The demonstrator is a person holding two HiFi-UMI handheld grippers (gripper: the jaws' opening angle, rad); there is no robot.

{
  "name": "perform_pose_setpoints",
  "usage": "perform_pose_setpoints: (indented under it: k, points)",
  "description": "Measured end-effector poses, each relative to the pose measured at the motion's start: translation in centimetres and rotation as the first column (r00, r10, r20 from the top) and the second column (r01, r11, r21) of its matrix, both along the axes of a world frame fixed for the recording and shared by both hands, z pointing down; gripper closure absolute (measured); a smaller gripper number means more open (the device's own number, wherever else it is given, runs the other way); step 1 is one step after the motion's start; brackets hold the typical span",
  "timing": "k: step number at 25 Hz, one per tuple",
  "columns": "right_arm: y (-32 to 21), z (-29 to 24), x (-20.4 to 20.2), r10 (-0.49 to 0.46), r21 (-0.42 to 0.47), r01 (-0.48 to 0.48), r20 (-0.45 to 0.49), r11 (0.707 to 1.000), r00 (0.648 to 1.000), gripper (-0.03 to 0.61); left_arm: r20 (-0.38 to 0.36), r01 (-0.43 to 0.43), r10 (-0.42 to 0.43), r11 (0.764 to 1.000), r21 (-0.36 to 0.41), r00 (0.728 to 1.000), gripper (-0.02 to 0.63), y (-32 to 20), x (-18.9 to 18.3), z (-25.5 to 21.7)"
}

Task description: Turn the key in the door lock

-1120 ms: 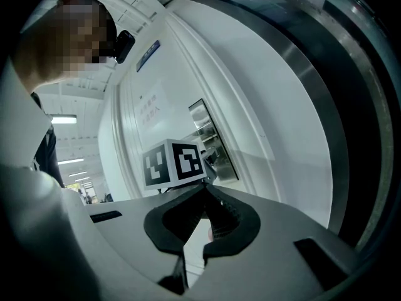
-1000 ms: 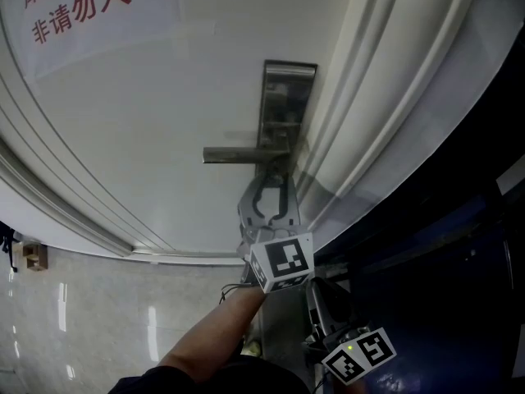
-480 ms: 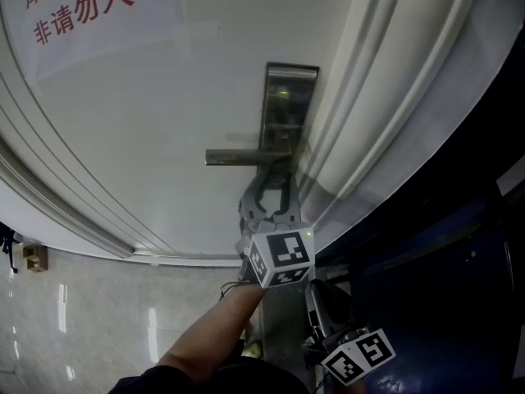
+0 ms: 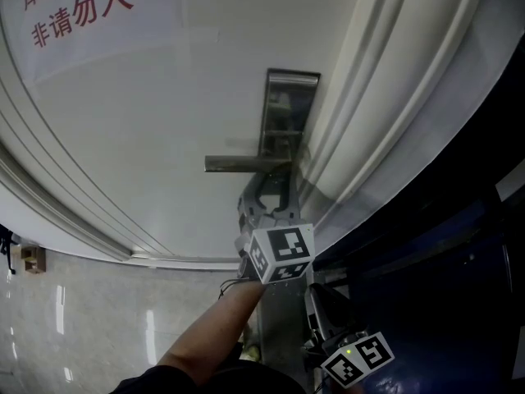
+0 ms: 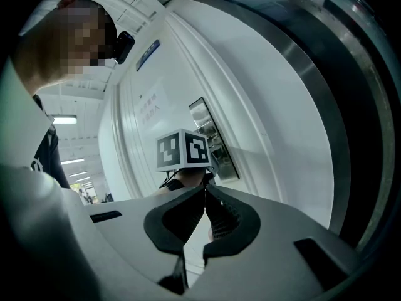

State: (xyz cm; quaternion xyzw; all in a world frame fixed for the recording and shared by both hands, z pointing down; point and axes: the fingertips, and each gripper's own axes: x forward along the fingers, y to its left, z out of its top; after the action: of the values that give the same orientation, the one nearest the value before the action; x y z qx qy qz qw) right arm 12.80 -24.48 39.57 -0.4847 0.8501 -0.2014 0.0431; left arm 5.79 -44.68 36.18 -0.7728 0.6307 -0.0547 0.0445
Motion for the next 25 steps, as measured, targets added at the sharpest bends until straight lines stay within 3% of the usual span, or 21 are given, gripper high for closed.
perform_pose_setpoints:
  k: [9, 21, 25]
  points:
    - [0.2, -0.4, -1.1, -0.037, 0.025, 0.037, 0.008, 0.999, 0.999, 0.563, 0.013, -0.061, 0.061, 0.998, -0.007, 0.998, 0.462, 0.8, 0.6, 0.8]
    - [0.9, -0.3, -1.8, -0.050, 0.029, 0.050, -0.010, 0.998, 0.999, 0.565, -0.023, -0.139, 0.140, 0.990, 0.029, 0.990, 0.454, 5.3, -0.2, -0.3]
    - [1.4, -0.2, -2.2, -0.061, 0.030, 0.062, -0.034, 0.998, 0.998, 0.565, -0.029, -0.210, 0.211, 0.977, 0.030, 0.977, 0.589, 7.8, -0.2, -0.7]
